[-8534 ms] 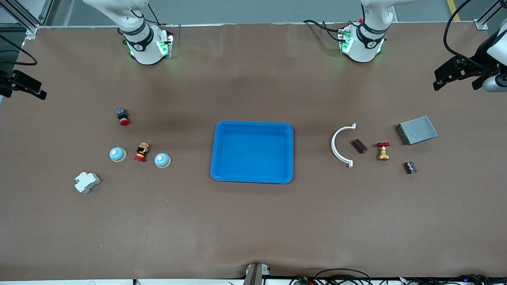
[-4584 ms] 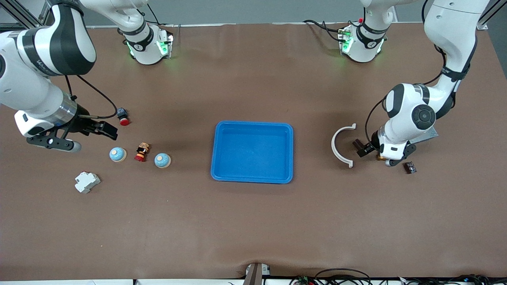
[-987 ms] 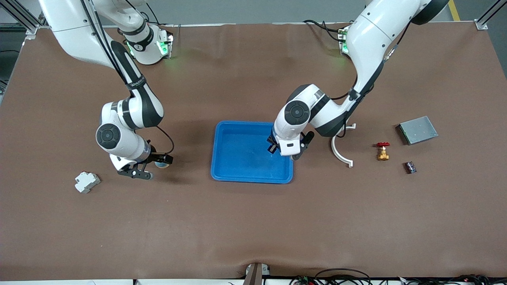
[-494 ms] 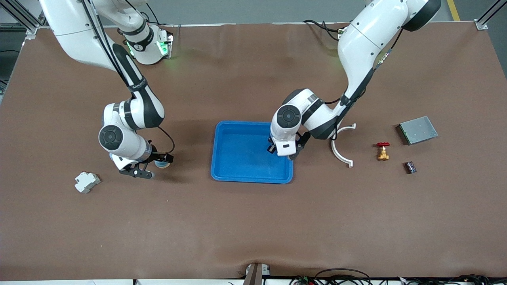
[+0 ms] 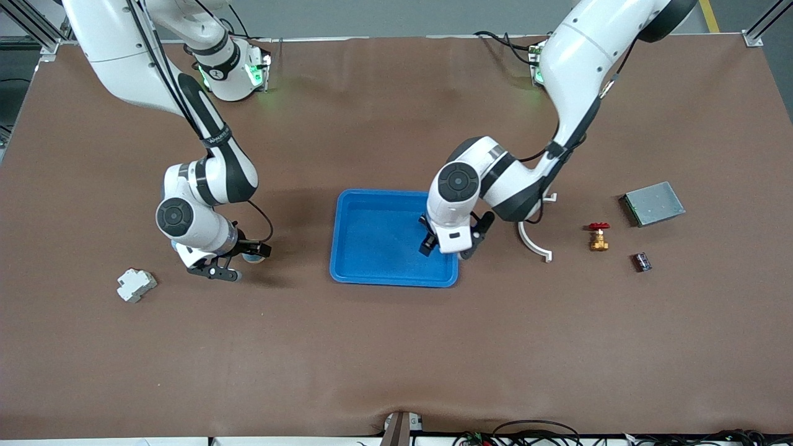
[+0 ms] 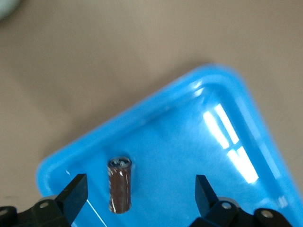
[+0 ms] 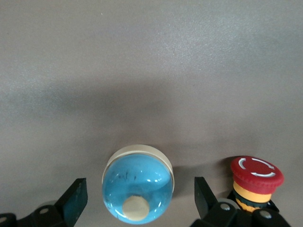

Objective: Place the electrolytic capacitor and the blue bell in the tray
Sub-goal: 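Lower the capacitor into the blue tray and open the left gripper, then withdraw the left gripper from the tray toward the brass valve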

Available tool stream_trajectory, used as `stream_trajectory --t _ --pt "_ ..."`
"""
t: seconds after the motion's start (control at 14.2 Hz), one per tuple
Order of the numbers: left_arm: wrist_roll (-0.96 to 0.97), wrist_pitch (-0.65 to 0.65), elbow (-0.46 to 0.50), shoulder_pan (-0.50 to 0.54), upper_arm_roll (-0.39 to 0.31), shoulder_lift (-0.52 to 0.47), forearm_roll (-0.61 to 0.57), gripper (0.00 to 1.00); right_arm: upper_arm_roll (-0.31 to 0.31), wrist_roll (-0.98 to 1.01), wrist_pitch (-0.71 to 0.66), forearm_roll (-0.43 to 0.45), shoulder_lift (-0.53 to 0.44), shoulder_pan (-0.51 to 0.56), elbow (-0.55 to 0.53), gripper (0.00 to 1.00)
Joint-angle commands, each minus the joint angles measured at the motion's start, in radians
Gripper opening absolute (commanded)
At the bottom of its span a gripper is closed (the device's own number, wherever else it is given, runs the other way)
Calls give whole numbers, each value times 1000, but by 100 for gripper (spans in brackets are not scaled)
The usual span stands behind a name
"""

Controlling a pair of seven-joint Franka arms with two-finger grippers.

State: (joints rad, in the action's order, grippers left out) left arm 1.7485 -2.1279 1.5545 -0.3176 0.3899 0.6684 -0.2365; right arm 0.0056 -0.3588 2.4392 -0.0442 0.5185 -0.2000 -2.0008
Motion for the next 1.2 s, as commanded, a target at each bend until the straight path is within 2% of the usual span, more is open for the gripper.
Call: stream_trajectory --t 0.0,0.14,0.42,0.49,0.56,0.78,0.92,1.06,1.13 --pt "-110 139 7 92 -2 -81 -20 100 4 0 14 7 21 4 16 100" --pt "-235 235 18 152 -2 -113 -21 100 4 0 14 7 25 2 16 100" --pt "-505 281 123 300 -2 -231 -21 100 4 0 14 6 28 -1 16 100" --pt "-577 281 149 351 -2 -243 -24 100 4 0 14 7 29 -1 16 95" --pt "-640 281 163 391 1 -245 -35 100 4 0 14 7 29 -1 16 81" --pt "-705 269 214 459 6 -256 -107 100 4 0 14 7 29 -1 16 50" --pt "-725 253 216 501 9 -248 -104 100 4 0 14 7 29 -4 16 27" --pt "-829 231 232 541 9 -245 -107 100 4 0 8 7 28 -9 17 16" --pt "-881 197 251 584 10 -245 -109 100 5 -5 -6 7 26 -10 25 16"
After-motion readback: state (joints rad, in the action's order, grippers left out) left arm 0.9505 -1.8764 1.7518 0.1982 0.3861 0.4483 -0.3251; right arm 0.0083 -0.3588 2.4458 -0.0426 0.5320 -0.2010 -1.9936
